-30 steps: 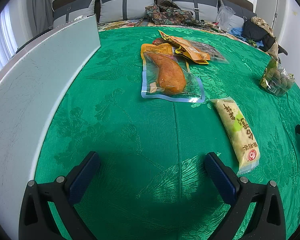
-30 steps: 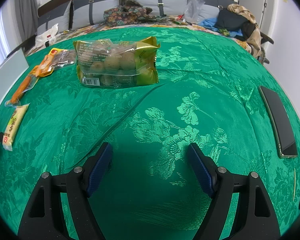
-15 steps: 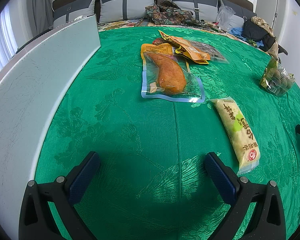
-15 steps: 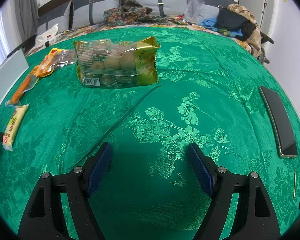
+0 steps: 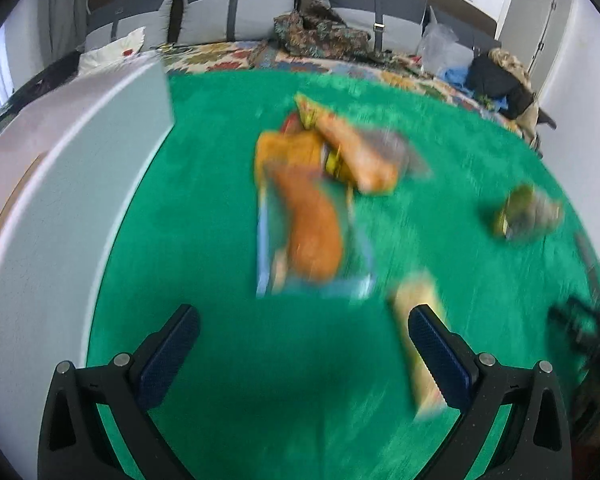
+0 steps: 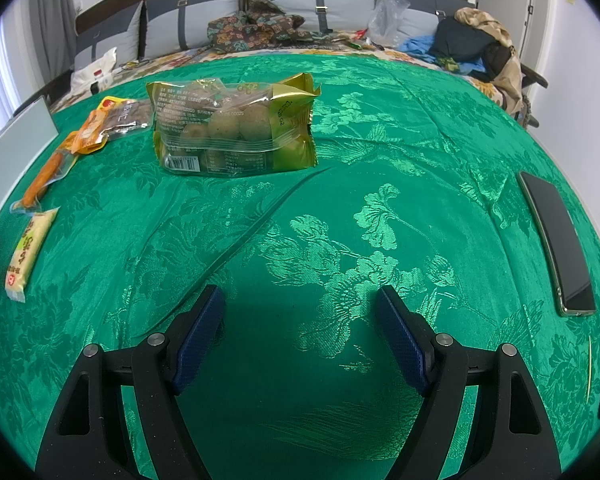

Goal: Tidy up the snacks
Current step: 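Grasp the large sausage in the clear orange-labelled bag with the left tool, then lift the sausage bag with the left tool while the right tool grasps the cream bar bag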

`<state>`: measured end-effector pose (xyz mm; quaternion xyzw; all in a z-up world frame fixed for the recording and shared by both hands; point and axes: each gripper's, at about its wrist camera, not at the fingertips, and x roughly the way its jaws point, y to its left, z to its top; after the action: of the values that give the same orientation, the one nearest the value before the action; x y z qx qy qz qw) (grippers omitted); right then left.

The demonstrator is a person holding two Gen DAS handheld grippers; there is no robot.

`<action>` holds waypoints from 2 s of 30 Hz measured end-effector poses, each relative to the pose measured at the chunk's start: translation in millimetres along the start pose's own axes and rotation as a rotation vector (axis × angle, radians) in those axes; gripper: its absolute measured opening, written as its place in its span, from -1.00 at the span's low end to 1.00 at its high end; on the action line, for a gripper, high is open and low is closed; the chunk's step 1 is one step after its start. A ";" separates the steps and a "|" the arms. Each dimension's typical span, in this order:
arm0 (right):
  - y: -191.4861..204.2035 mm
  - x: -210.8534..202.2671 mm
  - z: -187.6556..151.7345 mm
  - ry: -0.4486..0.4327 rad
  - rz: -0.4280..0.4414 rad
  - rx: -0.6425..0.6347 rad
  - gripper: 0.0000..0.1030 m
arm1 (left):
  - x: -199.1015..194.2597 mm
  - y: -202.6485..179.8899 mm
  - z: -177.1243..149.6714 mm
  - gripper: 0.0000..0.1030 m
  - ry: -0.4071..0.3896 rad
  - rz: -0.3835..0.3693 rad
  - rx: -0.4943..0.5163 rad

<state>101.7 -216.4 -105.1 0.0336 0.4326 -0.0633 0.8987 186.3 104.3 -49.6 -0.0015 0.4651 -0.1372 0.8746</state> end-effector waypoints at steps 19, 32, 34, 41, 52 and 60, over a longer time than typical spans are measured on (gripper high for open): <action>0.1 0.5 -0.1 0.000 -0.002 0.000 0.58 | 42.8 7.1 -9.0 0.13 0.140 0.089 0.060; 0.1 0.8 -0.3 0.000 -0.003 0.000 0.57 | 1.4 22.1 -80.9 0.82 0.073 0.129 0.028; 0.0 0.9 -0.4 0.000 -0.003 0.000 0.58 | 3.9 25.6 -82.5 0.99 0.045 0.140 0.014; -0.3 1.1 -0.4 0.001 -0.003 0.000 0.58 | 2.2 26.9 -86.3 1.00 -0.029 0.149 0.010; 0.3 3.8 1.9 0.004 -0.003 0.000 0.67 | 1.9 27.9 -85.9 1.00 -0.030 0.146 0.007; 95.4 0.5 35.8 0.199 0.271 -0.010 0.64 | 2.5 29.5 -80.4 1.00 0.041 0.109 0.065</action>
<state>143.4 -126.1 -82.7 0.0932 0.5113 0.0641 0.8519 129.2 142.1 -101.1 0.0551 0.4774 -0.1042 0.8707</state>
